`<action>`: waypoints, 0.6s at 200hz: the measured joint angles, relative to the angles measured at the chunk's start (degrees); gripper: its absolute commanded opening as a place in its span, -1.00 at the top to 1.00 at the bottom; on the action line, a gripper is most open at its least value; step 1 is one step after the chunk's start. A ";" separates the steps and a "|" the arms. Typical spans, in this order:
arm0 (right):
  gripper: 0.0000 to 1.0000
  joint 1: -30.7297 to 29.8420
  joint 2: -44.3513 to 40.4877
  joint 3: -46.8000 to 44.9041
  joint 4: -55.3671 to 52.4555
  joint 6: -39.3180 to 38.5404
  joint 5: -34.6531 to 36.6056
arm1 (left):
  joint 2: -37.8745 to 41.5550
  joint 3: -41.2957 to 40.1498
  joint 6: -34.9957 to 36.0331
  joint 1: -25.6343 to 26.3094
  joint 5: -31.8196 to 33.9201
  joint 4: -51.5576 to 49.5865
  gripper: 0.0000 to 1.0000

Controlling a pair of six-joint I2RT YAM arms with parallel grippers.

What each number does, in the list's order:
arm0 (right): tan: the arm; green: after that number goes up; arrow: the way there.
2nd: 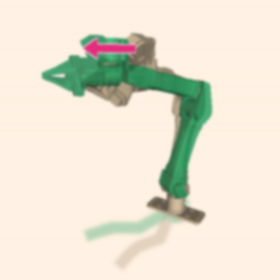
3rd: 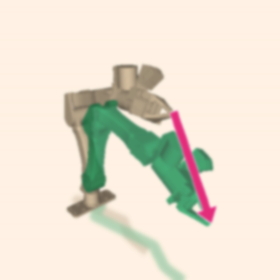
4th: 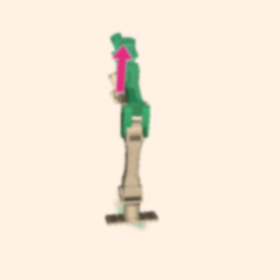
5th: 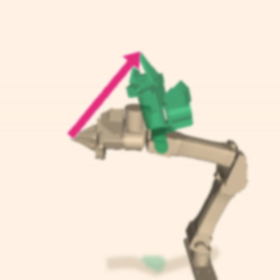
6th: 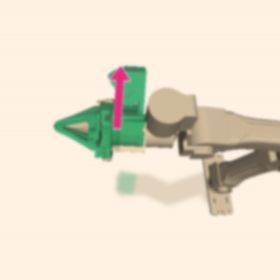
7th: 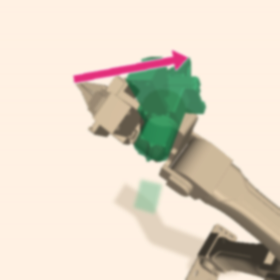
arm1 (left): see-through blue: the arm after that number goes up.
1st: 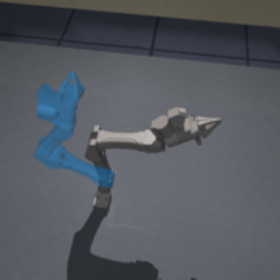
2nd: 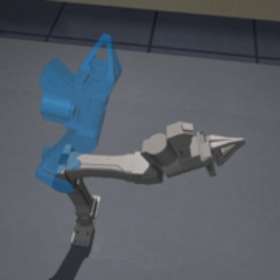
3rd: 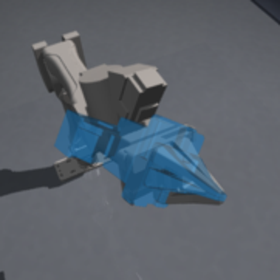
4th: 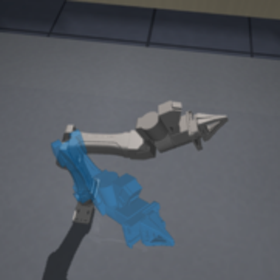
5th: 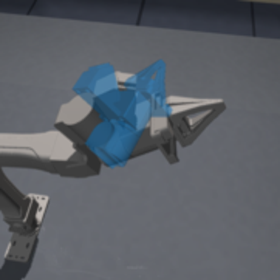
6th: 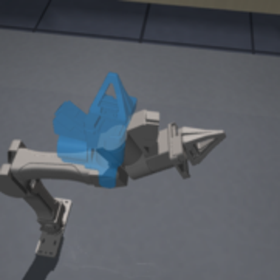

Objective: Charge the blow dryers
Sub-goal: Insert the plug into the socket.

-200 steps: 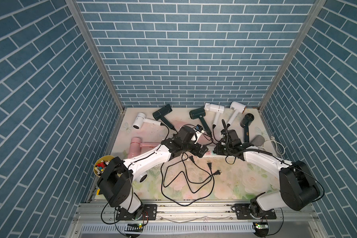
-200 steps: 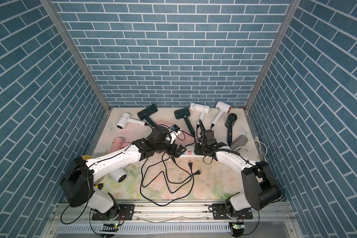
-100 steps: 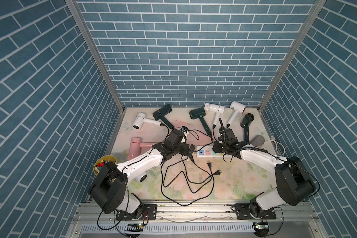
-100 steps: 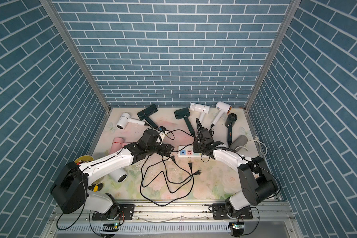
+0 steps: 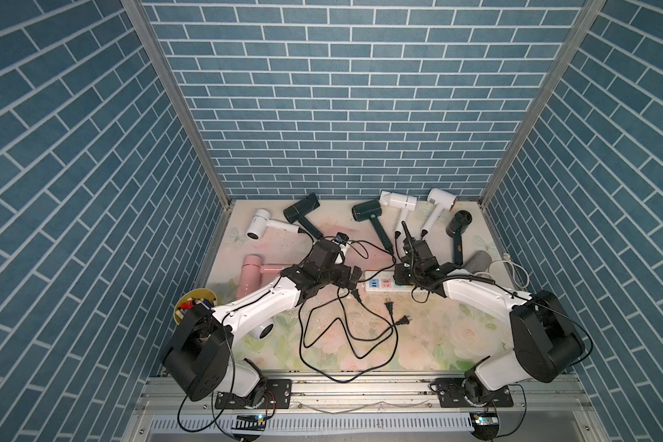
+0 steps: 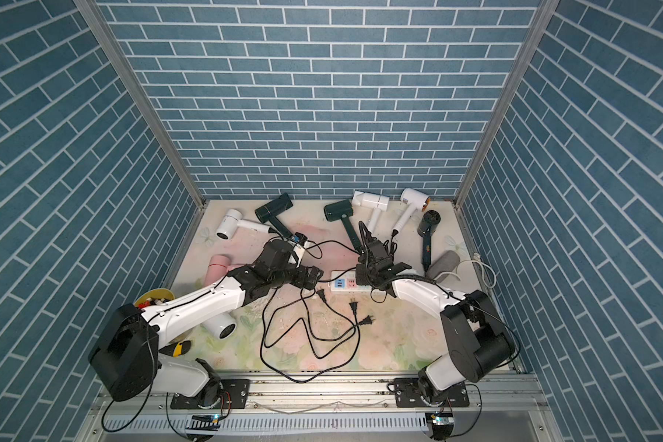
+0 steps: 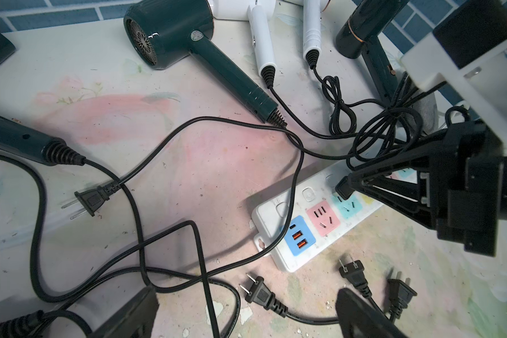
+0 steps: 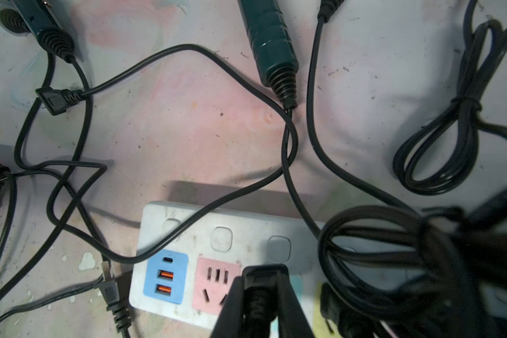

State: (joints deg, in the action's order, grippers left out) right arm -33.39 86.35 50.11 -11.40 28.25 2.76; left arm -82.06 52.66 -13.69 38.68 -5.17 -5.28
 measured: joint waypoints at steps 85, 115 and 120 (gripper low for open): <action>1.00 -0.72 -0.35 0.35 -2.03 0.24 1.16 | 0.46 -0.11 0.00 -0.02 0.00 0.04 -0.99; 1.00 -0.92 -0.52 0.35 -2.86 0.46 1.16 | 0.46 -0.11 0.00 -0.04 -0.02 0.04 -0.99; 1.00 -0.96 -0.55 0.35 -2.93 0.48 1.16 | 0.46 -0.11 0.00 -0.04 0.00 0.04 -0.99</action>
State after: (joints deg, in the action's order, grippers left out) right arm -34.35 85.80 50.46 -14.33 28.73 3.92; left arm -81.60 52.56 -13.69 38.63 -5.17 -5.23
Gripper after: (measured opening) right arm 0.187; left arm 0.995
